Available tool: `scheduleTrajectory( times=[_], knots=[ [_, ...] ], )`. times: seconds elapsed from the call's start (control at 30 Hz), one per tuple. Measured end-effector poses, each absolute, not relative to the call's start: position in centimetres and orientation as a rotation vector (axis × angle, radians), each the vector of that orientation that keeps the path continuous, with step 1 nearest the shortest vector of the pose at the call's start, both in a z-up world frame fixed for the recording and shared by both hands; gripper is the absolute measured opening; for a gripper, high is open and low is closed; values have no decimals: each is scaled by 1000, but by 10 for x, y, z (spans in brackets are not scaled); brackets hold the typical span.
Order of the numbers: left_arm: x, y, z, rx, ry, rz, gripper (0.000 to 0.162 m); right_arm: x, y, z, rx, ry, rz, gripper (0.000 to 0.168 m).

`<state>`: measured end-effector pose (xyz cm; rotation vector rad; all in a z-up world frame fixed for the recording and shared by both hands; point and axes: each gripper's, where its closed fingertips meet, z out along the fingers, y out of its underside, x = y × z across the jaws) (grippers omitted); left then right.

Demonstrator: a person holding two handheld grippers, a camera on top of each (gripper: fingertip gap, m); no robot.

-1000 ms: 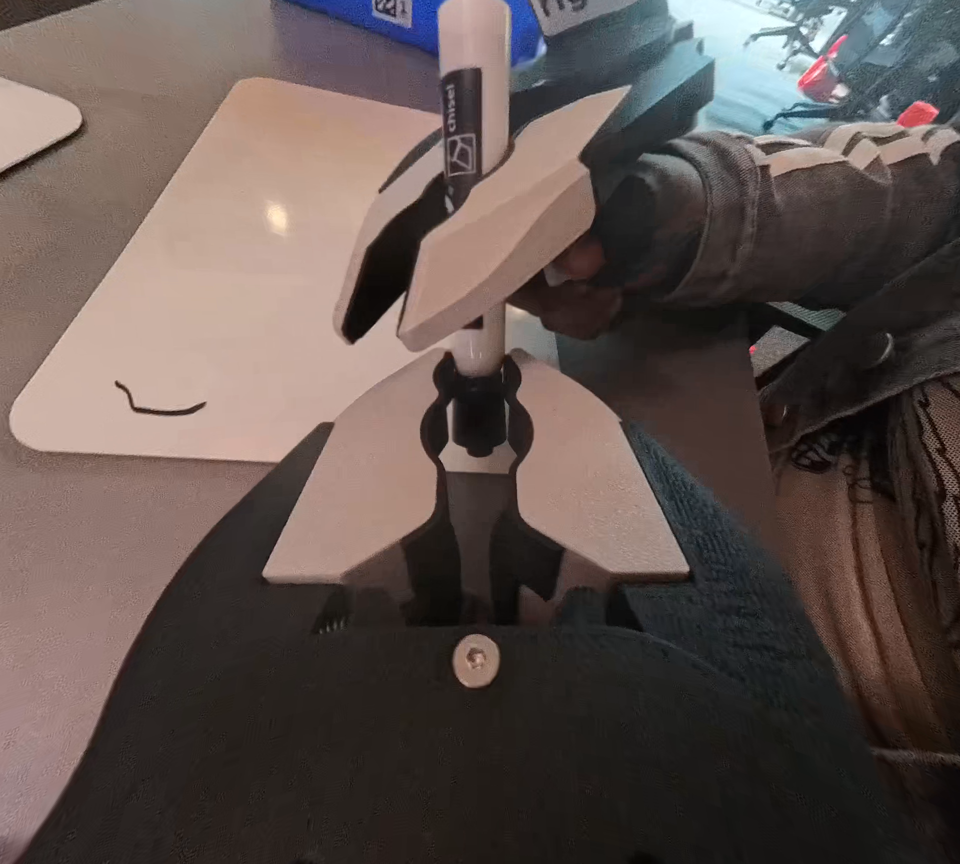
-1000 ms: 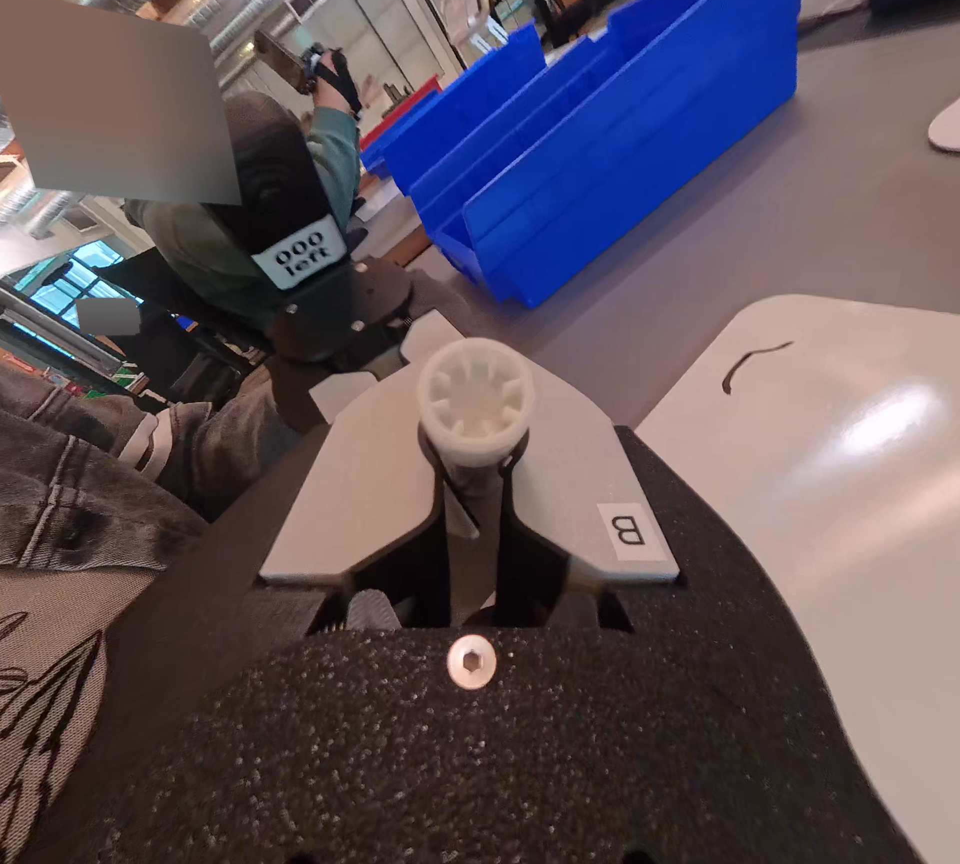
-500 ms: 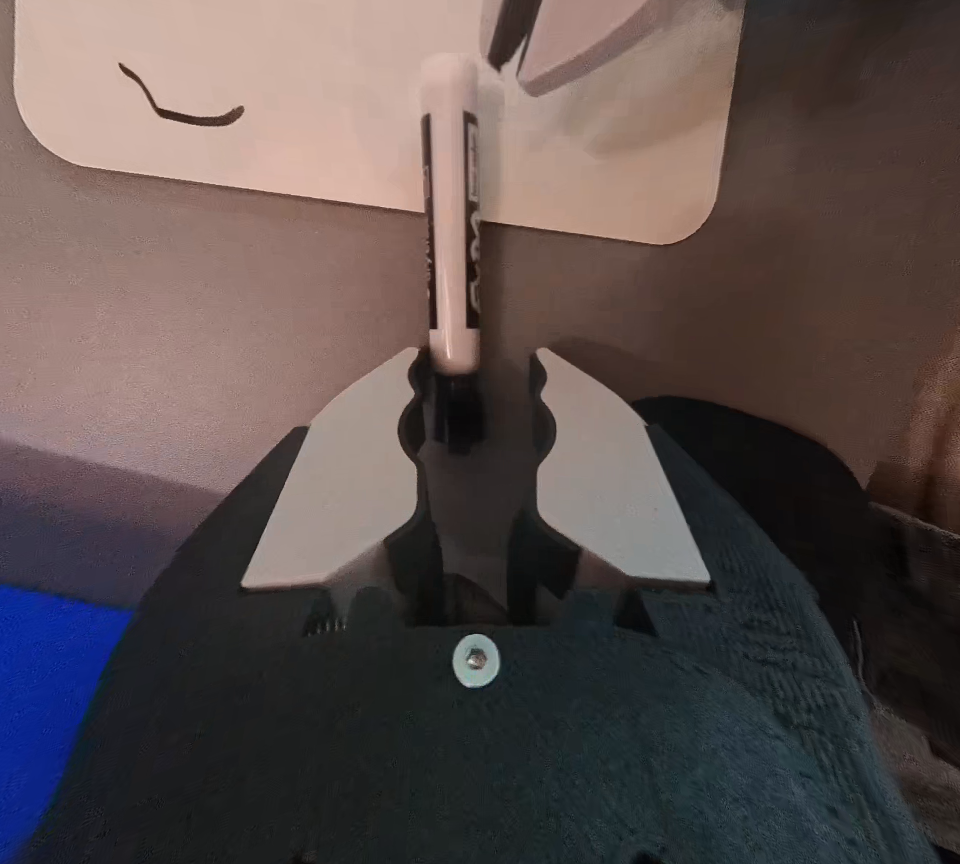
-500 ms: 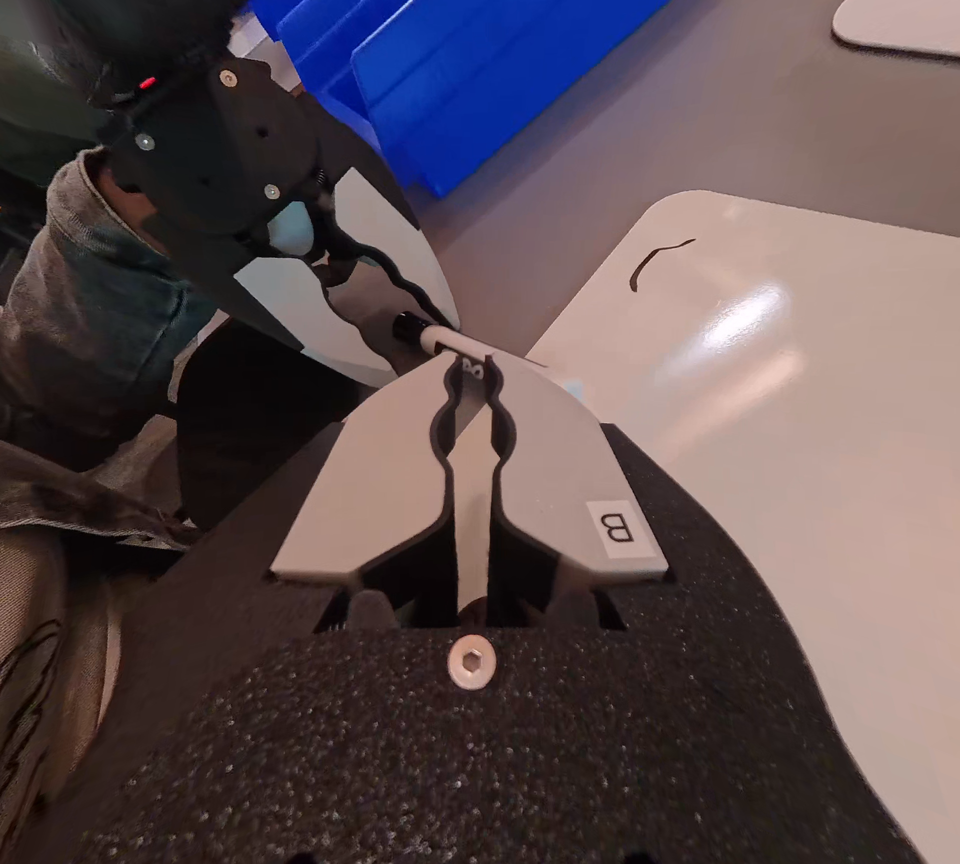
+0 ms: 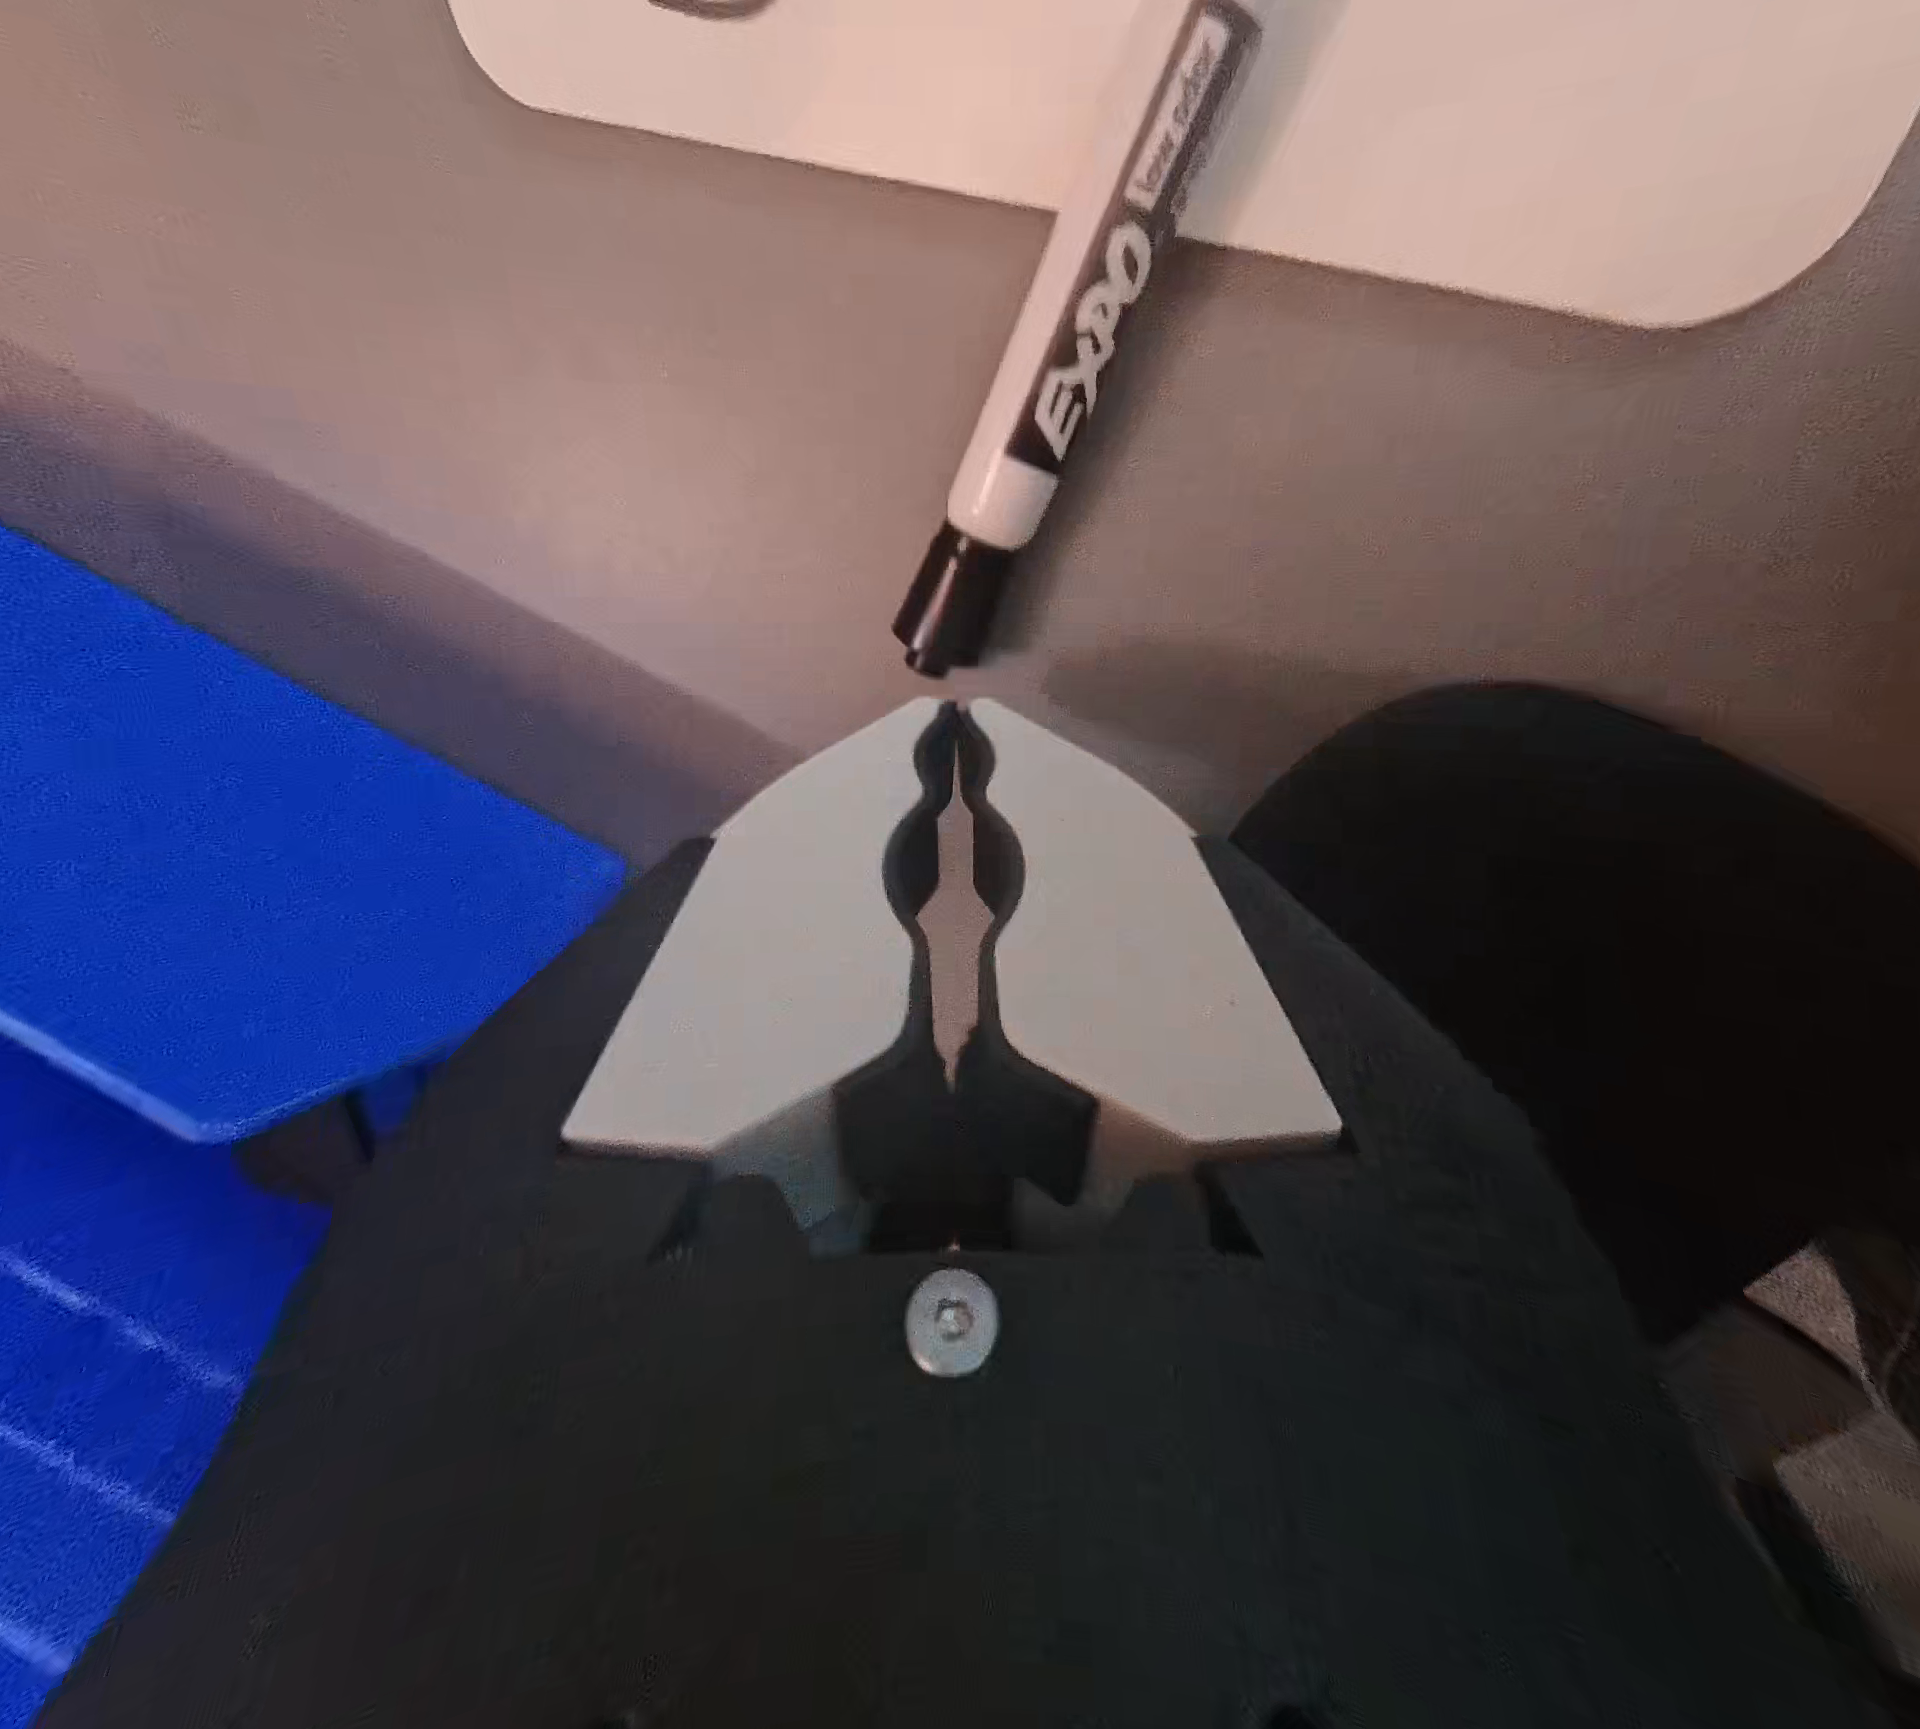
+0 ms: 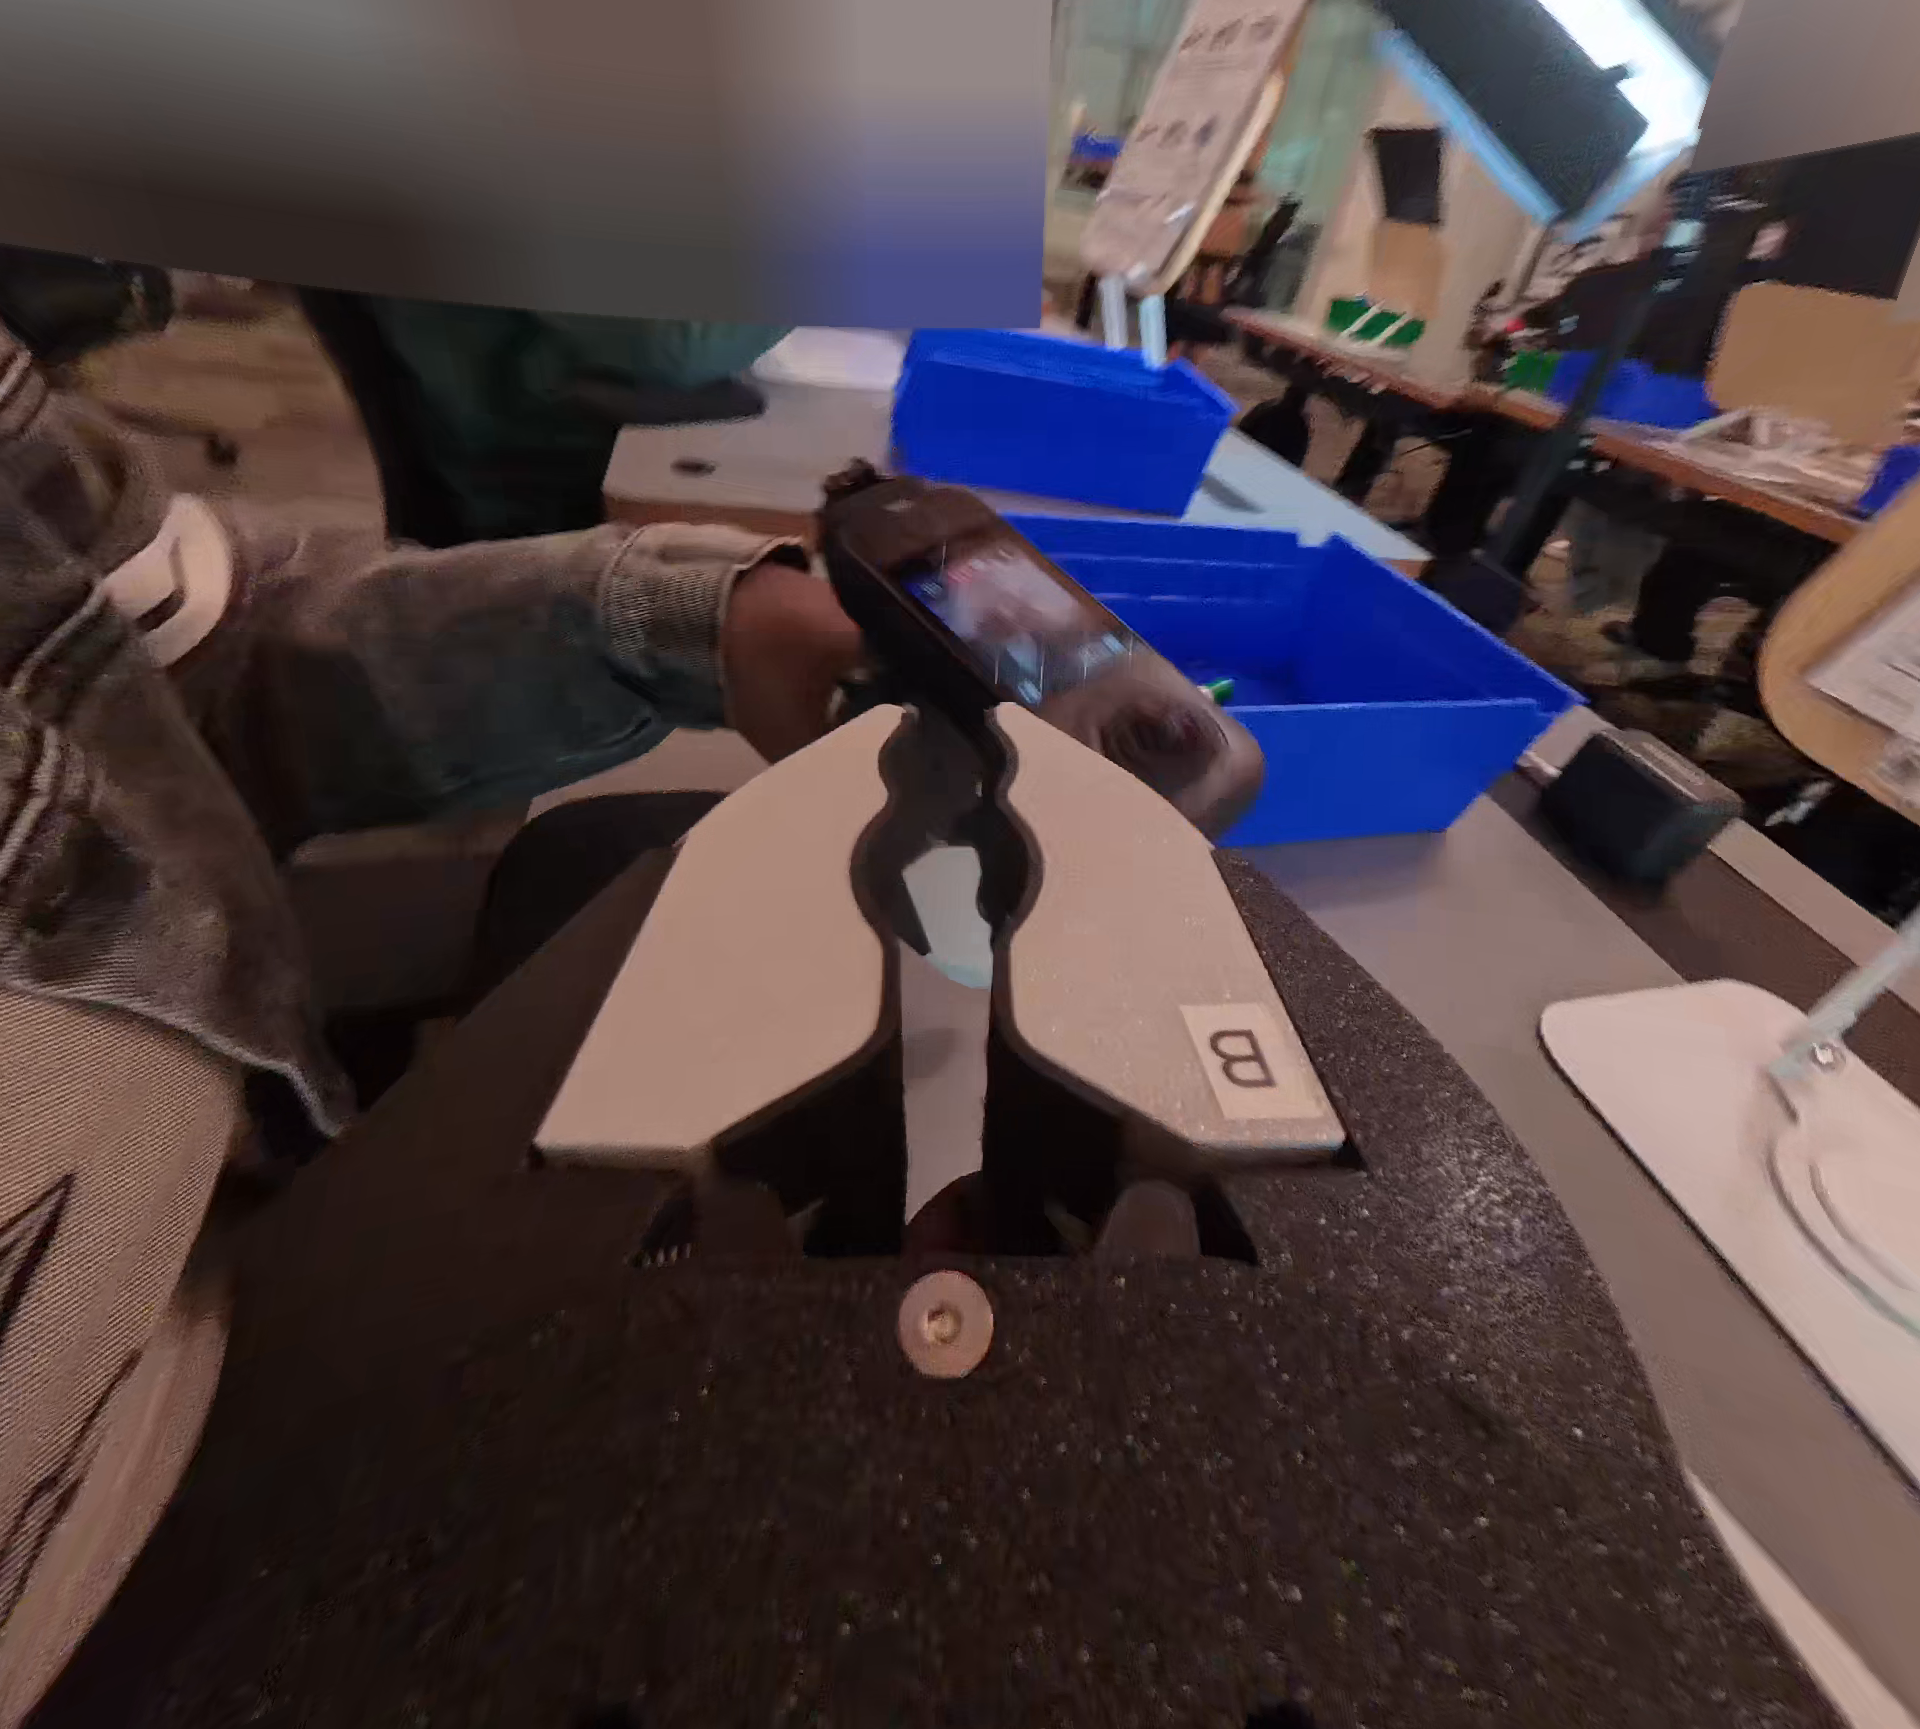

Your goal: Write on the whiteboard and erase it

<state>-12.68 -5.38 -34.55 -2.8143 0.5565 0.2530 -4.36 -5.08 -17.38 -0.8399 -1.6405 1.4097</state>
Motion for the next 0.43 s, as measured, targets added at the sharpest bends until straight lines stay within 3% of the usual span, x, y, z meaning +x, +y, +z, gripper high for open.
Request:
scheduleTrajectory(
  times=[0.03,0.2,0.43],
  knots=[
    [-130,-60,-347,-2863,586,308,0,-45,-61,-173,-817,-1714,1382,11],
    [-142,-71,-347,-2963,706,507,0,-62,-81,-166,-810,-1802,1360,0],
    [-158,-67,-334,-2941,770,756,0,-71,-85,-166,-848,-1834,1376,0]
  ],
)
